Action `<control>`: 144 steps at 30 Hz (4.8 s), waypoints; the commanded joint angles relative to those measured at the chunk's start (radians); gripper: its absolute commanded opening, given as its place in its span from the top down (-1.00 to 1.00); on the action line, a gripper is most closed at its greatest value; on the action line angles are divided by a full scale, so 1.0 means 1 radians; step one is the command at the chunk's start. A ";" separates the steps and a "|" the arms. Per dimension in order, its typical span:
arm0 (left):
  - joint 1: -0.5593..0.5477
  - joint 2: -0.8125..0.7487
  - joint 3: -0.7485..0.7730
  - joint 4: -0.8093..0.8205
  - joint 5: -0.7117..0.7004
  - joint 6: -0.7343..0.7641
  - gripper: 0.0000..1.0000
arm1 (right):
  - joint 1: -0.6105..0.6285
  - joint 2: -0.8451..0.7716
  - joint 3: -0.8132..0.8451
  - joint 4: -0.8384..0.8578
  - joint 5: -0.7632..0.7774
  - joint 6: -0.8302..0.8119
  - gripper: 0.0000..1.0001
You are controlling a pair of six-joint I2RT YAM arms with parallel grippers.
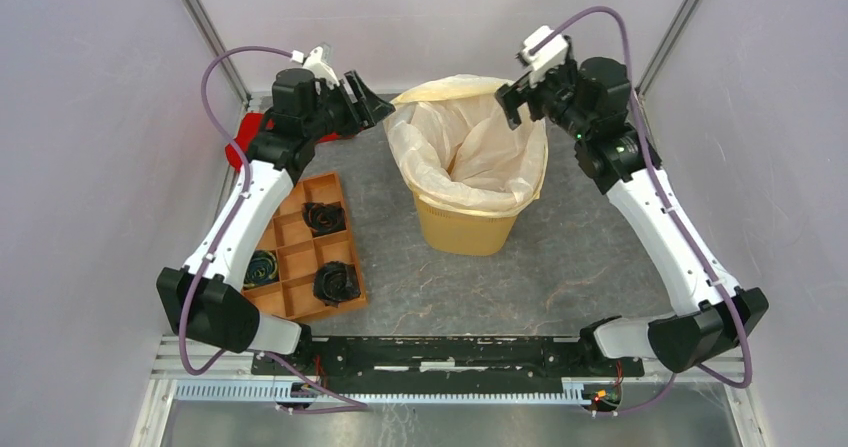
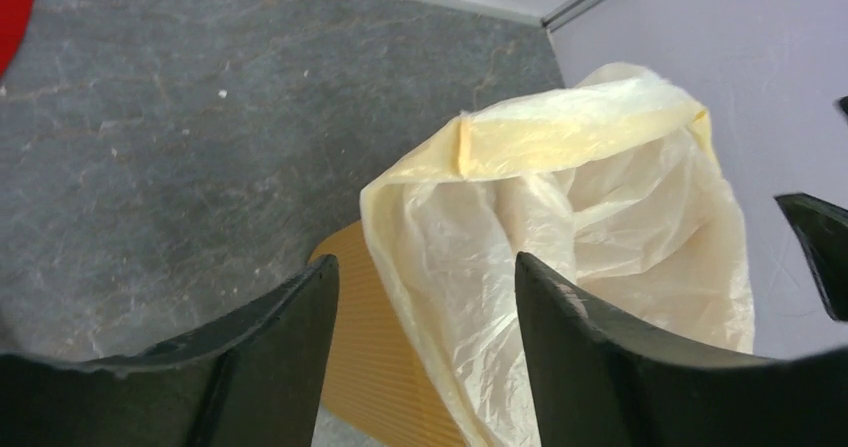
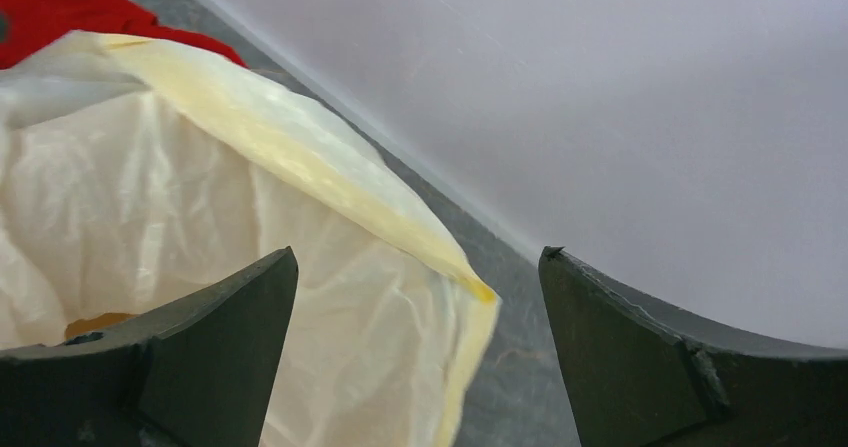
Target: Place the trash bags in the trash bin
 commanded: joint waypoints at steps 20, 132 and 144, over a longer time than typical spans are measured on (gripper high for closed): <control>-0.005 -0.053 -0.143 0.014 0.184 -0.179 -0.11 | 0.184 0.263 0.196 0.008 0.014 -0.318 -0.72; -0.129 -0.102 -0.350 0.069 0.159 -0.197 0.73 | -0.394 -0.142 -0.412 0.373 -0.452 0.676 -0.48; -0.128 -0.099 -0.348 0.073 0.166 -0.202 0.74 | -0.447 -0.118 -0.497 0.502 -0.574 0.786 -0.28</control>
